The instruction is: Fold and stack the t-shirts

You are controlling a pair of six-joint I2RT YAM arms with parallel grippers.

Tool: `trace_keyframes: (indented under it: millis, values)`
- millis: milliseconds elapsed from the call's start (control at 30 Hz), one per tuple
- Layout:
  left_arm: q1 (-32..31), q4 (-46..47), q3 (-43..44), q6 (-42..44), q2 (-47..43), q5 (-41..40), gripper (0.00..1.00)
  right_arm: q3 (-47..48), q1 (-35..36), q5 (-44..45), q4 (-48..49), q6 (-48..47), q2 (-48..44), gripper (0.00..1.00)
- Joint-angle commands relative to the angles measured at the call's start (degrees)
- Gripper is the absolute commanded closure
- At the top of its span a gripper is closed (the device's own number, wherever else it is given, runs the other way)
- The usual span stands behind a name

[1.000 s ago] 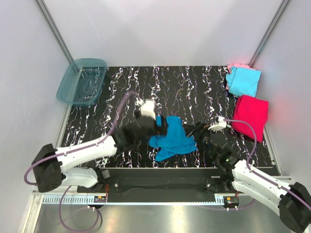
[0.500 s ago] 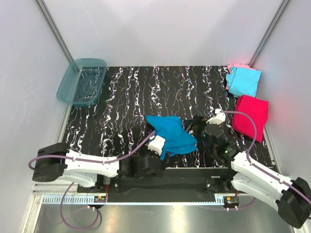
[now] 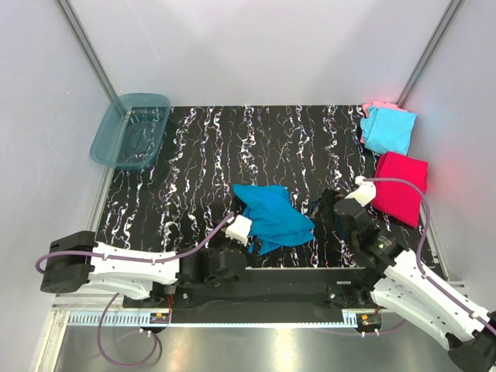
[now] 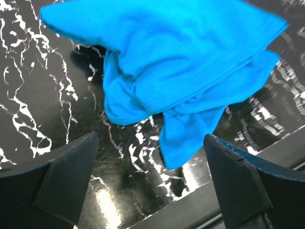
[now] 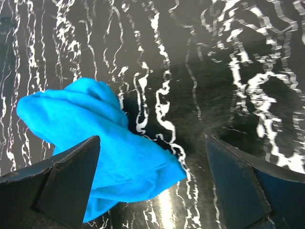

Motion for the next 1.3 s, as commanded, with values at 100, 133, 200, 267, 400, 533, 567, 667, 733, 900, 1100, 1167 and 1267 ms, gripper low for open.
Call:
trace_keyframes:
  millis: [100, 133, 200, 267, 400, 533, 567, 667, 733, 900, 1100, 1167, 1267]
  values:
    - [-0.21, 2.15, 1.04, -2.09, 0.95, -1.42, 0.01, 4.33, 0.24, 5.18, -8.10, 1.44, 0.56, 0.00]
    - [-0.21, 2.77, 0.69, -1.91, 0.95, -0.98, 0.01, 4.59, 0.24, 5.09, -8.01, 1.26, 1.17, 0.00]
    - [-0.21, 4.35, 0.42, -1.04, 0.95, -0.19, 0.01, 4.85, 0.16, 4.92, -7.92, 1.00, 2.67, 0.01]
    - [-0.21, 4.19, 0.42, -0.68, -0.01, 0.34, 0.01, 5.47, 0.24, 5.18, -7.83, 0.65, 4.25, 0.00]
    - [-0.21, 2.69, -1.42, -4.18, -4.23, 0.08, 0.01, 6.26, 0.24, 6.67, -6.70, -1.10, 7.32, 0.00]
    - [-0.30, 3.30, -6.68, -10.34, -8.71, 1.05, 0.01, 6.35, 0.24, 6.94, -3.97, -1.99, 11.28, 0.00]
    - [-0.21, 3.66, -7.40, -12.00, -9.77, 0.96, 0.01, 6.09, 0.24, 5.11, -1.97, -1.64, 12.94, 0.00]
    - [-0.21, 3.22, -9.25, -14.56, -10.13, -0.01, 0.01, 4.24, 0.24, -1.12, 2.86, 0.81, 16.28, 0.00]
    - [-0.21, 2.96, -9.42, -15.18, -9.52, 0.17, 0.01, 2.84, 0.24, -4.04, 4.29, 2.57, 17.61, 0.00]
    - [-0.21, 1.73, -9.25, -17.82, -6.09, -0.10, 0.01, -2.69, 0.33, -12.91, 9.91, 7.76, 17.44, 0.09]
    - [-0.21, 6.02, -11.44, -19.93, -1.96, -0.45, 0.01, -7.88, 3.05, -16.62, 10.89, 12.16, 12.97, 0.11]
    - [-0.21, 10.06, -12.58, -20.37, -1.17, -0.10, 0.01, -8.68, 4.72, -16.62, 10.89, 13.04, 11.91, 0.11]
    - [-0.21, 17.09, -15.92, -20.80, 0.06, 1.05, 0.01, -7.72, 7.52, -15.22, 11.32, 13.83, 11.99, 0.11]
